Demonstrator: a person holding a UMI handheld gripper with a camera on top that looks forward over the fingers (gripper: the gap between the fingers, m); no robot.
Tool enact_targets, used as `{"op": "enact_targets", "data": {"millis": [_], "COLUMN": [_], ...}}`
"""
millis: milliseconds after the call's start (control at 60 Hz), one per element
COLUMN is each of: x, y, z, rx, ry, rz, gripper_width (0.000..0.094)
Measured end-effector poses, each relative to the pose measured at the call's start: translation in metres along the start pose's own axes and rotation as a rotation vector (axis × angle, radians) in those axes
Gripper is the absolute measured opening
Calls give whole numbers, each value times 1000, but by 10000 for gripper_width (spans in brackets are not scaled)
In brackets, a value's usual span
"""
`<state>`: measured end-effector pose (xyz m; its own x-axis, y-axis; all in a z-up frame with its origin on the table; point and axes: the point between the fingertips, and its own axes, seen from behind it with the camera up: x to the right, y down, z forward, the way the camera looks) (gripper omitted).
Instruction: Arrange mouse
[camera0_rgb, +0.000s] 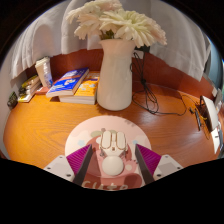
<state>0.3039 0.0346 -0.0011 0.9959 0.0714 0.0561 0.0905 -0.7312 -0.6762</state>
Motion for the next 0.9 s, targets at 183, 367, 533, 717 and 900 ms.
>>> {"op": "enact_targets", "data": {"millis": [183, 367, 533, 717, 900], "x": [-26, -84, -157, -223, -255], "y": [-38, -77, -79, -51, -3], "z": [-66, -163, -233, -277, -295], "rx": [63, 161, 218, 236, 191], "ry": [36, 55, 14, -30, -24], "rz": [64, 71, 63, 53, 14], "gripper_width": [852, 858, 861, 855, 855]}}
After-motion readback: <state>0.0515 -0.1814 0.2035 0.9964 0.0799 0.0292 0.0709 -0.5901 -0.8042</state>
